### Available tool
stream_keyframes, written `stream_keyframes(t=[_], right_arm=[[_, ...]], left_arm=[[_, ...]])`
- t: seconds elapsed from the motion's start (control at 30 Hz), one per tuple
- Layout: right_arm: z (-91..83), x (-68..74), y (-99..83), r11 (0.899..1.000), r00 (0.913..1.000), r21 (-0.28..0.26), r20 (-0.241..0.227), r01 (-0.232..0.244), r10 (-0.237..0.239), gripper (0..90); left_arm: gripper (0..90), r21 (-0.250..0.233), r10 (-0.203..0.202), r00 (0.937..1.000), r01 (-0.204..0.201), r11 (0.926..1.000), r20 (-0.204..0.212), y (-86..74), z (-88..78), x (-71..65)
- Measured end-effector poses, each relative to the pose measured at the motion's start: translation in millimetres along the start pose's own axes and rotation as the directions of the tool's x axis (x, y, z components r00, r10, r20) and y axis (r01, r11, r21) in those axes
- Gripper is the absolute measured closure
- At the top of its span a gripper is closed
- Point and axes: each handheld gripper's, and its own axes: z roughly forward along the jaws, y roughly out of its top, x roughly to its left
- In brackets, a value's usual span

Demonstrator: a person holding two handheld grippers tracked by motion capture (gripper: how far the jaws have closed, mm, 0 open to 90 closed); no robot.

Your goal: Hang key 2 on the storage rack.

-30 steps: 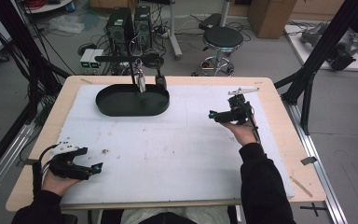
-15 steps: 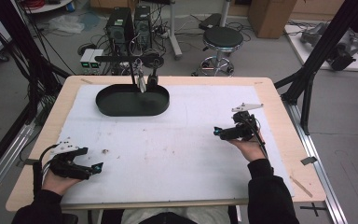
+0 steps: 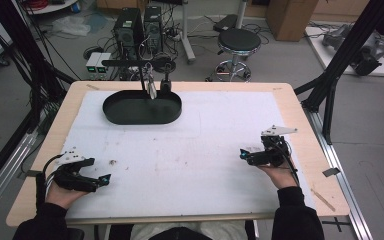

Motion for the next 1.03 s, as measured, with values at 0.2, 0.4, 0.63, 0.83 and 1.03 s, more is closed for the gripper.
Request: stream_keyframes(t=[0.2, 0.4, 0.63, 0.83, 1.03], right_arm=[[-8.2, -3.2, -20.1, 1.0, 0.9999, 0.005, -0.011, -0.009, 0.009, 0.8], [-17.2, -4.3, -32.0, 1.0, 0.9997, -0.011, -0.009, -0.024, 0.024, 0.7], [-25.9, -2.8, -40.6, 0.999, 0.9995, -0.035, -0.005, -0.03, 0.03, 0.7], [-32.6, 1.8, -49.8, 0.997, 0.9997, -0.07, 0.004, -0.024, 0.024, 0.7], [-26.6, 4.1, -47.4, 0.998, 0.9999, -0.068, 0.014, -0.004, 0.005, 0.7]], left_arm=[[4.8, 0.003, -0.002, 1.0, 0.002, 1.0, -0.004, 0.4, 1.1, -0.1], [4.8, 0.006, 0.002, 1.0, -0.002, 1.0, -0.004, 0.6, 1.5, 0.0], [4.8, 0.005, 0.002, 1.0, -0.002, 1.0, -0.004, 0.7, 1.2, -0.3], [4.8, 0.006, 0.004, 1.0, -0.004, 1.0, -0.002, 0.8, 2.1, -0.3], [4.8, 0.014, 0.013, 0.9999, -0.013, 0.9998, 0.004, 0.8, 3.6, 0.4]])
